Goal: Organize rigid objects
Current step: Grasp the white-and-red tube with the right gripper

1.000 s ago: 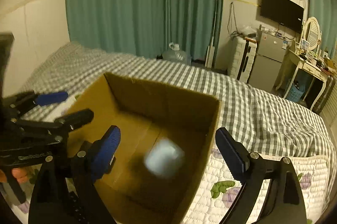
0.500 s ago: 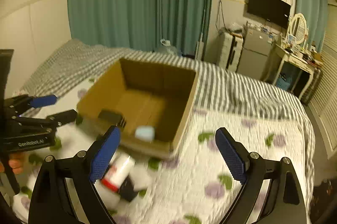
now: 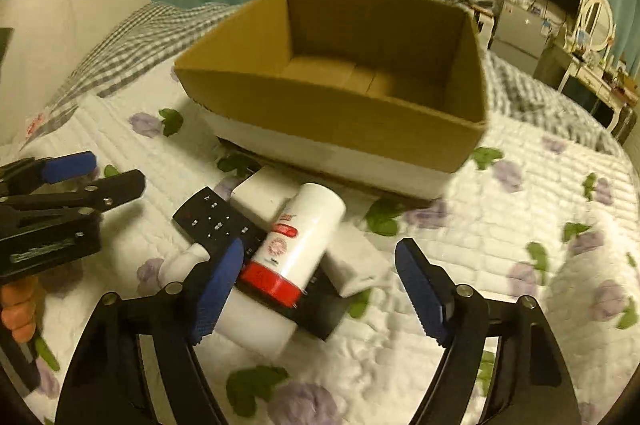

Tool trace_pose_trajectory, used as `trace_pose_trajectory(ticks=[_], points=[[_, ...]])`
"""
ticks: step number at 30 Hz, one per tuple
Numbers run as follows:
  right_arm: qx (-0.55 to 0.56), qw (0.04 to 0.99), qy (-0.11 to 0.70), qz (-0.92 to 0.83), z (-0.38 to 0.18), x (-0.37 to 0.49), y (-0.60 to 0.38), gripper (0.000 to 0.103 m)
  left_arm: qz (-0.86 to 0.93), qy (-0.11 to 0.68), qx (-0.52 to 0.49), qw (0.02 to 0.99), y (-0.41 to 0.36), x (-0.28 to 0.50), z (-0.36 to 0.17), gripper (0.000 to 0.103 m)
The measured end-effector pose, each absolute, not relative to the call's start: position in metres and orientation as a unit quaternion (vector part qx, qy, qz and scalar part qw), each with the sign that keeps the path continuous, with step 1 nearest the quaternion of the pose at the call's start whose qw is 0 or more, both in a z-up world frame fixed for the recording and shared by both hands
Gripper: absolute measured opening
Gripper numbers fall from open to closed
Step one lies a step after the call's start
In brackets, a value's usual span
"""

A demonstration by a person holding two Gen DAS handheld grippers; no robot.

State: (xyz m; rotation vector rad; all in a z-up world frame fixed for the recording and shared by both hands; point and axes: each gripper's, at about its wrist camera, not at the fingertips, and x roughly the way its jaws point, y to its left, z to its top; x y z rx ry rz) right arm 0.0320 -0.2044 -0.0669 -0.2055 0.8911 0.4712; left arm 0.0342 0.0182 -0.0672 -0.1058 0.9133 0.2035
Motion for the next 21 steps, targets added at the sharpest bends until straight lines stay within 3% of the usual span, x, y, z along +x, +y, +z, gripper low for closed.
trace_pose_trajectory(ticks=[2,4,10,21], points=[[-0.095,0.865,0.434,0.232,-0.076,0.039,-0.199,0.071,0.097,0.438,-0.048,0.892,0.017,0.034,-0.067,0.076],[-0.098,0.859,0.446,0.233,-0.084,0.044,-0.194,0.057,0.096,0.44,-0.041,0.892,0.015,0.035,-0.068,0.076],[-0.108,0.855,0.437,0.256,-0.084,0.035,-0.197,0.042,0.095,0.448,-0.03,0.889,0.011,0.038,-0.07,0.076],[-0.096,0.878,0.409,0.229,-0.054,0.006,-0.27,0.038,0.052,0.453,0.007,0.89,-0.03,0.019,-0.074,0.076]])
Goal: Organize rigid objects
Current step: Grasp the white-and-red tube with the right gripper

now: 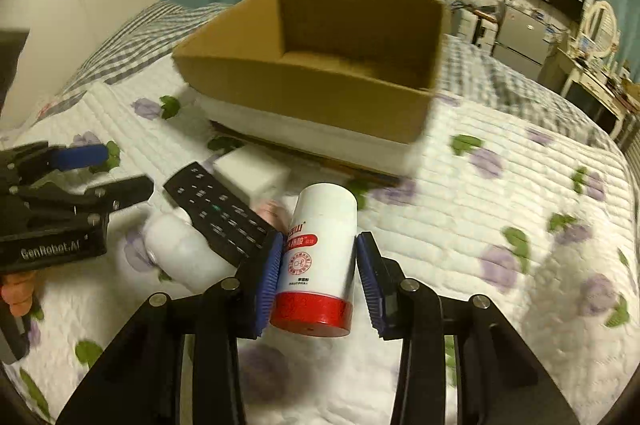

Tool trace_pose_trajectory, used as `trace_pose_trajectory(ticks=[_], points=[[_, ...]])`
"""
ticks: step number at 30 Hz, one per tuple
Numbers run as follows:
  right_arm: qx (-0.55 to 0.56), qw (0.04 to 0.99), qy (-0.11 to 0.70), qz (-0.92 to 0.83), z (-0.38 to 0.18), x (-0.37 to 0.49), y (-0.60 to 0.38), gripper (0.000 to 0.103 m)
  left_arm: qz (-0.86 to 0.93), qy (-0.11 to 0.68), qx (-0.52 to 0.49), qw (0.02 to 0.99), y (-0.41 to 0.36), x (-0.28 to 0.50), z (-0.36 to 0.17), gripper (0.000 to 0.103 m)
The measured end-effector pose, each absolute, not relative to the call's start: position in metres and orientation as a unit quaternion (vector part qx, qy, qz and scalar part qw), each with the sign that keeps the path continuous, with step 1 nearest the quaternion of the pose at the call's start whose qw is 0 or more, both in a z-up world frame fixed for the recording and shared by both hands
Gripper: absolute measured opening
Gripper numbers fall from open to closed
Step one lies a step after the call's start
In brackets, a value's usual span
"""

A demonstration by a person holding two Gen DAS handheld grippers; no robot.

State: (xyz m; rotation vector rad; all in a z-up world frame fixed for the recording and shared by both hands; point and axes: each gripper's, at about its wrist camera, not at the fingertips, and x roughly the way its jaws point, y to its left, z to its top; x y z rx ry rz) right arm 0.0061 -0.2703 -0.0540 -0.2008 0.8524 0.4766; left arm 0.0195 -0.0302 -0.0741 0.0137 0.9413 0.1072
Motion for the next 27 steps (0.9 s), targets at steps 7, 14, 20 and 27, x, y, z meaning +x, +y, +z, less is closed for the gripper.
trace_pose_trajectory(ticks=[7,14,20,27], points=[[-0.058,0.883,0.414,0.212,-0.049,0.005,-0.303,0.037,0.045,0.485,0.005,0.874,-0.063,0.007,-0.092,0.076],[-0.06,0.881,0.416,0.219,-0.051,0.004,-0.301,0.036,0.062,0.482,-0.039,0.873,-0.069,0.025,-0.093,0.076],[-0.043,0.879,0.428,0.208,-0.058,0.01,-0.311,0.036,0.035,0.476,-0.014,0.879,-0.092,0.05,-0.095,0.076],[-0.007,0.889,0.419,0.185,-0.043,0.029,-0.338,0.036,-0.033,0.474,0.01,0.88,-0.131,0.072,-0.103,0.076]])
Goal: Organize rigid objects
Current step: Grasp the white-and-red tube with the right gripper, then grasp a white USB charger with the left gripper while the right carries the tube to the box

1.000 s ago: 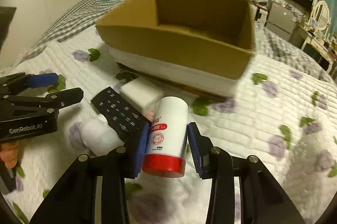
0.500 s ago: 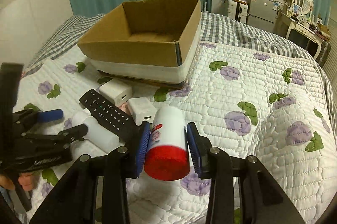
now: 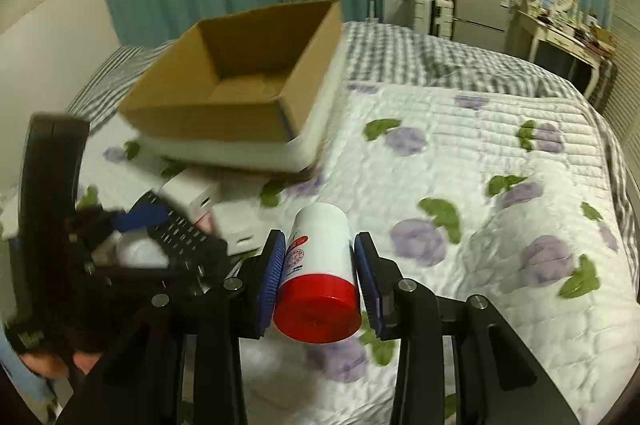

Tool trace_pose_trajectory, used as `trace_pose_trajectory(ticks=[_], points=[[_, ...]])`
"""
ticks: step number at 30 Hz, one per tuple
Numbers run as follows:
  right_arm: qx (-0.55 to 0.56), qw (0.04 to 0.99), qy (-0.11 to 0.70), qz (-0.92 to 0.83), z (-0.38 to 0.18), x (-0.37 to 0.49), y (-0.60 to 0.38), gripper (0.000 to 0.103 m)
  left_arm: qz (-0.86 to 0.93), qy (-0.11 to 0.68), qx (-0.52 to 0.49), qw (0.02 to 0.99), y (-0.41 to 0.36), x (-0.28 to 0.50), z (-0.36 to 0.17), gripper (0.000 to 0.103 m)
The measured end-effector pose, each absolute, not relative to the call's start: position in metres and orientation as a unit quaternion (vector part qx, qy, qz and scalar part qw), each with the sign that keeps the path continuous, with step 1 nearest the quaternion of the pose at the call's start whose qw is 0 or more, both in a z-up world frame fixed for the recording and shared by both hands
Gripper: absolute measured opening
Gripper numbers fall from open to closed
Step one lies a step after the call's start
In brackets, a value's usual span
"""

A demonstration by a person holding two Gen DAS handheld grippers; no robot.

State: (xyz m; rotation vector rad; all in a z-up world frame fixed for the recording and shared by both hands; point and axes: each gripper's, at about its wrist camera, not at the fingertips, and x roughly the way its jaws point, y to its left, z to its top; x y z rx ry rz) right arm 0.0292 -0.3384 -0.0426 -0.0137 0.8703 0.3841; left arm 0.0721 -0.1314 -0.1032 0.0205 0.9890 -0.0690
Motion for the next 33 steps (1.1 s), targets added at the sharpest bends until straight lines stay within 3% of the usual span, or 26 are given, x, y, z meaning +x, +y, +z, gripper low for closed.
trace_pose_trajectory(ticks=[14,17,20,33], points=[[-0.002,0.875,0.453,0.167,-0.063,0.041,-0.341,0.036,-0.037,0.492,0.017,0.87,-0.141,0.105,-0.137,0.073],[-0.01,0.877,0.452,0.163,-0.064,0.041,-0.339,0.036,-0.047,0.491,-0.001,0.87,-0.134,0.101,-0.134,0.059],[-0.018,0.879,0.45,0.158,-0.064,0.04,-0.337,0.036,-0.048,0.491,-0.013,0.87,-0.126,0.094,-0.129,0.053],[-0.057,0.904,0.395,0.151,-0.022,0.005,-0.321,0.036,-0.057,0.438,-0.043,0.896,-0.099,0.027,-0.07,0.041]])
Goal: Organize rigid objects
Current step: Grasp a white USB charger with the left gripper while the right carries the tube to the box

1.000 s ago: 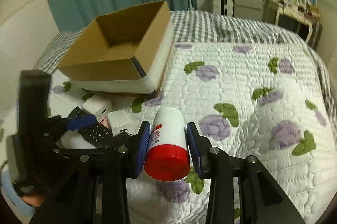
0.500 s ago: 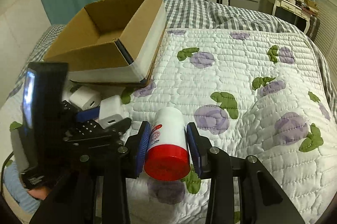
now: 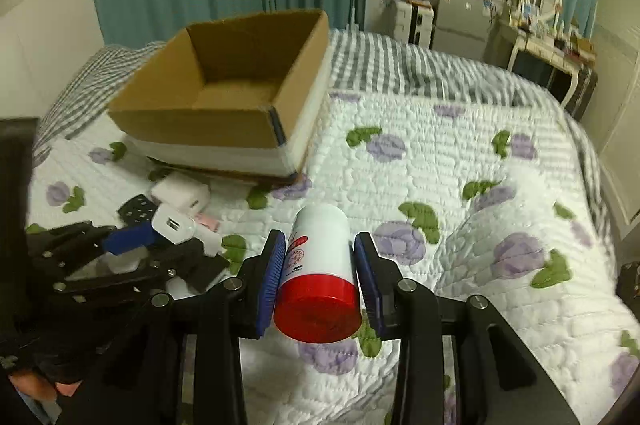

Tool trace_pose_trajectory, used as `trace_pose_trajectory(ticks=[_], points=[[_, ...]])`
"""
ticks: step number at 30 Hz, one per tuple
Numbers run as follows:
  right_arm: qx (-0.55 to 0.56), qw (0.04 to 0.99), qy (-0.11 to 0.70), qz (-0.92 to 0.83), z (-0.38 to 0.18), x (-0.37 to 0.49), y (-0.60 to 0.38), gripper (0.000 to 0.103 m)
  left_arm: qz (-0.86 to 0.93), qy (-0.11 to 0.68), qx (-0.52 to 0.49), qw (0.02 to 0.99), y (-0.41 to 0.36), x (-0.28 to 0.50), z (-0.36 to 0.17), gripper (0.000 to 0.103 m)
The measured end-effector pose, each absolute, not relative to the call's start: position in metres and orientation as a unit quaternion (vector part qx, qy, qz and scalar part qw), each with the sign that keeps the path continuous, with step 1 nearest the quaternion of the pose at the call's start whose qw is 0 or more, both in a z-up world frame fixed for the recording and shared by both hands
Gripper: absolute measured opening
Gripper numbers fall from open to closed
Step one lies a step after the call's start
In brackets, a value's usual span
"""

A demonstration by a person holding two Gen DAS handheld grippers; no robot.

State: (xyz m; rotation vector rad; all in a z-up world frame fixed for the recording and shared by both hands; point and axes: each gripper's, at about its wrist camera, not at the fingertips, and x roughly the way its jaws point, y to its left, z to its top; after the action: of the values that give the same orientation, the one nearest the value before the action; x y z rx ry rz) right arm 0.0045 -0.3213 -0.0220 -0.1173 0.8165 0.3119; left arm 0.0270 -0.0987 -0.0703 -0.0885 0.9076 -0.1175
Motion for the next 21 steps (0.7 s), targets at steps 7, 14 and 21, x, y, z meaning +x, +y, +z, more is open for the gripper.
trace_pose_trajectory(ticks=[7,14,21], points=[[-0.059,0.915,0.363,0.165,0.014,-0.011,-0.314,0.036,-0.063,0.394,-0.05,0.916,-0.096,0.01,-0.028,0.04],[-0.032,0.923,0.319,0.213,0.064,0.008,-0.302,0.036,-0.061,0.345,-0.048,0.935,-0.082,0.021,0.023,0.04],[-0.038,0.931,0.285,0.226,0.085,0.06,-0.279,0.036,-0.041,0.327,-0.038,0.943,-0.058,0.075,0.044,0.04]])
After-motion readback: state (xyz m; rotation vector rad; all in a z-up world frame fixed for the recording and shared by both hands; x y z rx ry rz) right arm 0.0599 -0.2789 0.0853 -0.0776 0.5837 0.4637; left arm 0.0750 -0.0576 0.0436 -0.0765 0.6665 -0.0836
